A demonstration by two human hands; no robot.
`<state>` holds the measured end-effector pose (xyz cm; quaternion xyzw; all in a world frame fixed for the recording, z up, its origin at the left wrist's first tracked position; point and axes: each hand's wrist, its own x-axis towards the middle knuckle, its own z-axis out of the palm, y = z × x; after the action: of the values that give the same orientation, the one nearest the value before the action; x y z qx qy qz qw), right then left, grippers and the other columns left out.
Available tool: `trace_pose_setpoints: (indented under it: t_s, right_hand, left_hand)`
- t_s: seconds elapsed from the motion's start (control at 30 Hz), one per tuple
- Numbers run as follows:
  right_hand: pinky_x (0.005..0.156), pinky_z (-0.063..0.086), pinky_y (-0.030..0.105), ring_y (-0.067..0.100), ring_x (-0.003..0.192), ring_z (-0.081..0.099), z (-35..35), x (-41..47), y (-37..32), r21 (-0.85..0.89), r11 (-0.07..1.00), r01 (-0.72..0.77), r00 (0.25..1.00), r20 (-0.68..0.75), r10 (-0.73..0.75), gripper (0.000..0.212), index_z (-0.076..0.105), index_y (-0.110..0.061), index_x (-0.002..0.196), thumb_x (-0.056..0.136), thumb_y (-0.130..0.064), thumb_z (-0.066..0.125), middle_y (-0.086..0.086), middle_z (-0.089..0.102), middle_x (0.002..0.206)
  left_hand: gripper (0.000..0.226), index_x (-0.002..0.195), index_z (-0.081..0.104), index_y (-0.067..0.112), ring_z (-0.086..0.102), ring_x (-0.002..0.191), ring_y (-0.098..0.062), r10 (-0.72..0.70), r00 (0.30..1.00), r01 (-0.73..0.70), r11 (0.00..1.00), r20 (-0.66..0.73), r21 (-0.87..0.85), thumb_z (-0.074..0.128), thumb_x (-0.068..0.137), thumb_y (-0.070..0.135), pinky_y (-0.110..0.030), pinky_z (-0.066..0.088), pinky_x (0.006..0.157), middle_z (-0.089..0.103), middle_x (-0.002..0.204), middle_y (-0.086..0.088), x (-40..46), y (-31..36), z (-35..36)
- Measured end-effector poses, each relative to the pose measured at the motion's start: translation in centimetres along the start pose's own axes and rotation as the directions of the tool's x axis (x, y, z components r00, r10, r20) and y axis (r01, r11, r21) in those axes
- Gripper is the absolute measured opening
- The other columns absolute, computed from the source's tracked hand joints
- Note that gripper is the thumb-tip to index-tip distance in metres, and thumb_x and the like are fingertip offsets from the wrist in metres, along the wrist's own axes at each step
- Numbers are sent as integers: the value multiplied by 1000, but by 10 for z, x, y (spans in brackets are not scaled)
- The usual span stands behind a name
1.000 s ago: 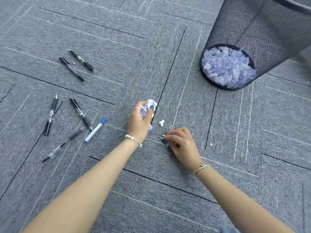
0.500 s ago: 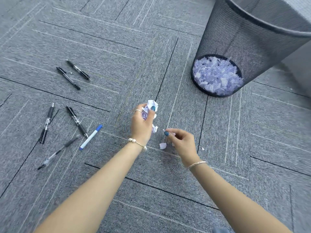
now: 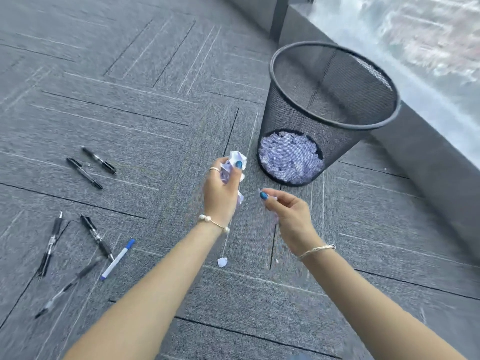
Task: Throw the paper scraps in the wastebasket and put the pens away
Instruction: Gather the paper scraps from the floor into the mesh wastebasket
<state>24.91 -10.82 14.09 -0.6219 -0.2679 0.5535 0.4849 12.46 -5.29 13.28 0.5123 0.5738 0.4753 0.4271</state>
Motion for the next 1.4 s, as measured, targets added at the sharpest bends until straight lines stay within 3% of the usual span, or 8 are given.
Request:
trace_pose_setpoints:
  t_s: [0.2, 0.5, 0.63, 0.73, 0.9, 1.17, 1.3, 1.4]
  right_hand:
    - [47, 40, 7, -4, 49, 52, -8, 3, -71, 64, 990, 126, 992, 20, -127, 14, 68, -4, 89, 83, 4, 59, -7, 65, 64]
    - [57, 43, 9, -2, 53, 52, -64, 67, -203, -95, 879, 467, 877, -79, -475, 13, 70, -15, 83, 83, -4, 64, -10, 63, 59]
    - [61, 51, 19, 1, 61, 60, -89, 116, -203, -368, 837, 404, 887, -64, -457, 12, 65, -19, 92, 83, -12, 66, -1, 68, 79]
    - [52, 43, 8, -5, 66, 55, -94, 134, -193, -548, 754, 363, 900, -4, -436, 20, 65, -23, 88, 82, -5, 57, -2, 68, 92]
    - [87, 49, 24, 5, 97, 62, -97, 138, -187, -549, 725, 416, 869, 5, -495, 24, 67, -26, 84, 77, -5, 57, -4, 70, 103]
    - [73, 52, 26, 8, 73, 60, -100, 142, -182, -531, 733, 424, 843, -65, -535, 13, 66, -16, 82, 74, -16, 75, -7, 67, 79]
    - [76, 55, 31, 14, 76, 64, -100, 141, -180, -535, 727, 431, 827, -89, -555, 13, 67, -16, 79, 72, -18, 77, -3, 69, 79]
    - [62, 50, 22, 6, 64, 61, -99, 138, -181, -527, 733, 430, 819, -115, -562, 14, 67, -18, 71, 71, -28, 78, -5, 68, 69]
  left_hand:
    - [12, 98, 54, 18, 46, 44, 2, 57, 998, -57, 998, 14, -14, 52, 89, 26, -18, 35, 43, 58, 69, 8, 30, 56, 19]
    - [17, 107, 50, 13, 52, 52, 13, 253, 948, -248, 967, 192, -49, 51, 90, 13, -8, 36, 49, 53, 74, 11, 99, 153, 89]
    - [40, 123, 44, 24, 60, 81, -12, 249, 896, -344, 913, 368, 221, 56, 85, 21, -28, 49, 75, 63, 97, -6, 131, 155, 126]
    - [33, 115, 53, 20, 53, 87, -15, 136, 889, -292, 904, 437, 312, 60, 82, 25, -25, 44, 70, 59, 107, -5, 144, 145, 139]
    - [46, 118, 47, 29, 57, 99, -14, 180, 881, -279, 944, 438, 174, 65, 77, 26, -29, 48, 81, 60, 115, 0, 149, 137, 139]
    - [17, 99, 56, 20, 52, 64, -4, 215, 896, -301, 937, 389, 175, 59, 83, 23, -8, 37, 48, 61, 82, 6, 144, 137, 136]
    - [28, 110, 51, 22, 58, 72, -8, 221, 889, -289, 950, 402, 119, 58, 84, 15, -10, 43, 56, 63, 102, -1, 144, 140, 134]
    - [25, 110, 53, 24, 60, 84, -11, 205, 879, -279, 954, 431, 114, 56, 85, 23, -12, 44, 62, 62, 112, 2, 143, 140, 135]
